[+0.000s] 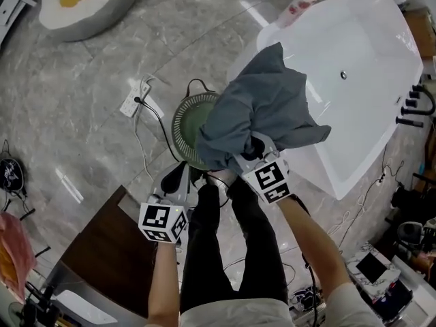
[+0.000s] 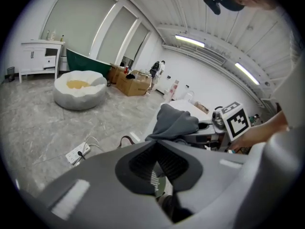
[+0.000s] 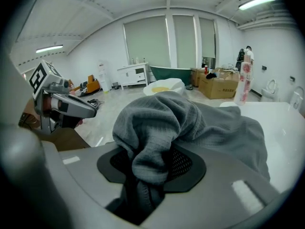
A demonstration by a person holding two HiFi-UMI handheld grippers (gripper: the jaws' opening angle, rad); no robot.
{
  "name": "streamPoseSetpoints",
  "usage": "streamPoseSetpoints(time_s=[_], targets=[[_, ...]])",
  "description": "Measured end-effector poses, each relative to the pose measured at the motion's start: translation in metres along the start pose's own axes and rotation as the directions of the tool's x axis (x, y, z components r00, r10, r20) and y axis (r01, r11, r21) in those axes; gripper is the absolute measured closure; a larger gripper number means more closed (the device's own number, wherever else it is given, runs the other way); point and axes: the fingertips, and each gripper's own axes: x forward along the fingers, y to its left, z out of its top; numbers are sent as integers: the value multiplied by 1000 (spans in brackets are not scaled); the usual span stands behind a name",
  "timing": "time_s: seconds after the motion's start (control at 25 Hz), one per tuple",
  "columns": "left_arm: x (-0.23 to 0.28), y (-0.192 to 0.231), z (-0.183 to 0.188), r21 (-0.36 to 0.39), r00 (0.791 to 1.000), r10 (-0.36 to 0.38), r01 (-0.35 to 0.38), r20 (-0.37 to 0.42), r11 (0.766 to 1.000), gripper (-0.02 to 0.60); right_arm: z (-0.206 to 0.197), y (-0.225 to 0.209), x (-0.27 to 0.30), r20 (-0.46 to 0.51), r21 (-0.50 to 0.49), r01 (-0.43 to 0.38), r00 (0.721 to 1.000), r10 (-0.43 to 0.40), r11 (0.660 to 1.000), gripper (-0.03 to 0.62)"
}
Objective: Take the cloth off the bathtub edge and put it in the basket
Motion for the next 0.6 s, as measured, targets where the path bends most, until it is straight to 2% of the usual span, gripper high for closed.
streamPoseSetpoints(time_s=[0.36, 0.48, 0.6], targets=[[-15, 25, -6, -34, 998, 54, -54, 9, 998, 524, 6, 95, 38, -13, -36, -199, 980, 198, 979, 442], [-20, 32, -5, -33, 998, 70, -69, 7, 997, 525, -6, 111, 54, -29, 34, -225, 974, 226, 974, 442], [-27, 42, -2, -39, 996, 92, -91, 13, 995, 525, -26, 107, 69, -60, 108, -204, 976, 211, 973, 442]])
